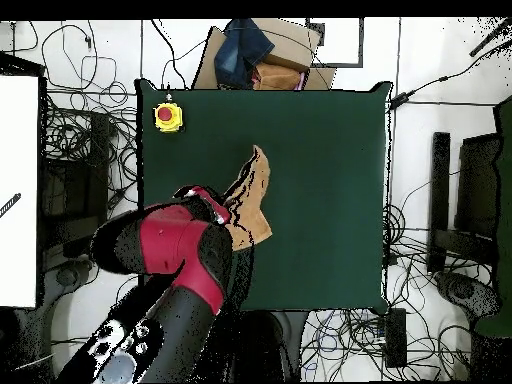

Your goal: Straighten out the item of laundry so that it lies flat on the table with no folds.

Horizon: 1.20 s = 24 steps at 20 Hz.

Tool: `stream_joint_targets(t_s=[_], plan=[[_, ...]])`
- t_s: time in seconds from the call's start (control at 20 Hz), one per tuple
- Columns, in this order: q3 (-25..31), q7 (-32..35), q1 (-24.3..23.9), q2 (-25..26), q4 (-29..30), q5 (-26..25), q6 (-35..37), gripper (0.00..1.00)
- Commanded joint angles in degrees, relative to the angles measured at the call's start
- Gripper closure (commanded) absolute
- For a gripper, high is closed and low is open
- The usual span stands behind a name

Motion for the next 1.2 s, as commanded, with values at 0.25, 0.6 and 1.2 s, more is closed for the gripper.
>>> stream_joint_targets(t_s=[0.25,0.6,1.2], plan=[[10.5,-8.3,-0.5,-16.1,7.0,-6.2,18.1,1.0],[11.7,-6.7,-1.4,-17.8,7.1,-7.5,19.2,1.0],[16.3,-5.9,-7.3,-17.8,14.5,-12.7,4.7,1.0]])
